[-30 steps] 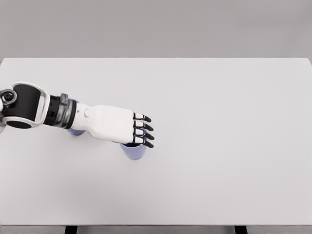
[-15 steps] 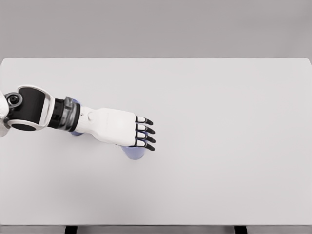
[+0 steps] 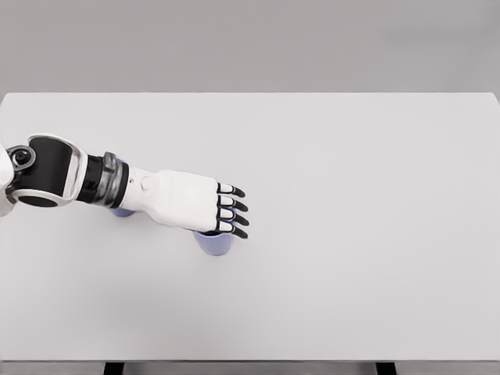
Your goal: Place the right cup on the left cup with left arm
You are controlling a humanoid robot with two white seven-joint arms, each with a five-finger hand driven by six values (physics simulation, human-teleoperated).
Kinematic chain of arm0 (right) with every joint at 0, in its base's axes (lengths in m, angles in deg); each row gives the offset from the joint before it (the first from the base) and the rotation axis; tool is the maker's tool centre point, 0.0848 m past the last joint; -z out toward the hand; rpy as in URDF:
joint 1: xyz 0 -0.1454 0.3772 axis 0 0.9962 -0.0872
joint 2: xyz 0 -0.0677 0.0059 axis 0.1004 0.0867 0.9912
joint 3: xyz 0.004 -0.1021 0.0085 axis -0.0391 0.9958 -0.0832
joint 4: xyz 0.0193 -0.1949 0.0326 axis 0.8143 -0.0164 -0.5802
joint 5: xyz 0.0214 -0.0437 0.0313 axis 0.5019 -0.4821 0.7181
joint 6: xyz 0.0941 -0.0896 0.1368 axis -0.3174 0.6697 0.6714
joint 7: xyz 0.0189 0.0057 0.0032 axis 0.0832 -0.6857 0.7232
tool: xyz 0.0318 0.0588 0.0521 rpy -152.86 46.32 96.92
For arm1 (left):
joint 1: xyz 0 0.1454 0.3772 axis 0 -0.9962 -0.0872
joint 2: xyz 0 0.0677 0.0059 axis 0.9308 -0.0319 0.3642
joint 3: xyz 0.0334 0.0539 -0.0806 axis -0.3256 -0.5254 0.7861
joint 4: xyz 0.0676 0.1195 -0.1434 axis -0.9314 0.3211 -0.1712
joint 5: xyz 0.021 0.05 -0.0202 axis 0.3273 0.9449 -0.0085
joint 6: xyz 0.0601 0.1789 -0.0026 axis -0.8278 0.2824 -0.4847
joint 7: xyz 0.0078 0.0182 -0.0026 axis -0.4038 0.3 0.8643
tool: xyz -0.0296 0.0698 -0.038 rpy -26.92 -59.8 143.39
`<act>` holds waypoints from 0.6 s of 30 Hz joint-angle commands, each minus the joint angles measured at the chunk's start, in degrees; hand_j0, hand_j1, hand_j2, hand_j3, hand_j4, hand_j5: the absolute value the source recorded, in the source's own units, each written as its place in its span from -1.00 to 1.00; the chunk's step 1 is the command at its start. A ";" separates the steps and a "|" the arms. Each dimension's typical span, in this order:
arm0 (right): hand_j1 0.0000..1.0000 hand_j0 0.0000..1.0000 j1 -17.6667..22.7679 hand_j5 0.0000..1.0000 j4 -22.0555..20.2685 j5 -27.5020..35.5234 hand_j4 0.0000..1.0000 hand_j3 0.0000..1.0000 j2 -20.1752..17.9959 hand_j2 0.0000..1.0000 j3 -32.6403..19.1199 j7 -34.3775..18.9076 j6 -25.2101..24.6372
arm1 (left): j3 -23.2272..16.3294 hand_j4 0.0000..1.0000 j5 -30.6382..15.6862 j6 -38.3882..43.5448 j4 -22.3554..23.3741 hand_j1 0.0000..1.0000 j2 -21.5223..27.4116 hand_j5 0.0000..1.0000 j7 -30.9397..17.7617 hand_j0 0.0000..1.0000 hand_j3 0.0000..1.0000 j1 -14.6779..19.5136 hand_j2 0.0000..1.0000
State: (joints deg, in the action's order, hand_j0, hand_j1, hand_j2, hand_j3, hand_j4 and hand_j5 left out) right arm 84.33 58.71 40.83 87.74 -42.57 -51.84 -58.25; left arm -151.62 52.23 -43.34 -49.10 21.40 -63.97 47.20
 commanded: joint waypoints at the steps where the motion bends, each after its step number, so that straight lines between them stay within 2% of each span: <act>1: 1.00 1.00 0.00 1.00 0.00 0.03 1.00 1.00 0.00 1.00 0.00 -0.01 0.00 | 0.08 0.99 -0.22 0.06 0.01 0.99 -0.12 0.99 0.03 0.99 0.99 0.00 0.99; 9: 1.00 1.00 0.09 1.00 0.00 -0.05 1.00 1.00 0.00 1.00 0.00 -0.01 0.00 | 0.00 0.97 1.89 0.06 0.36 0.97 -0.12 0.97 -0.06 0.97 0.97 0.00 0.97; 18: 1.00 1.00 0.00 1.00 0.00 0.03 1.00 1.00 0.00 1.00 0.00 -0.01 0.00 | 0.08 0.98 2.15 0.06 0.54 0.98 -1.17 0.98 -0.06 0.98 0.98 -0.09 0.98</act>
State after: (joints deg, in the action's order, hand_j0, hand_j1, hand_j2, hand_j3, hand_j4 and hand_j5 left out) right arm 84.33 58.71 40.82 87.74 -42.57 -51.84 -58.25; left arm -151.64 54.53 -43.33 -48.62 20.70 -64.04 47.11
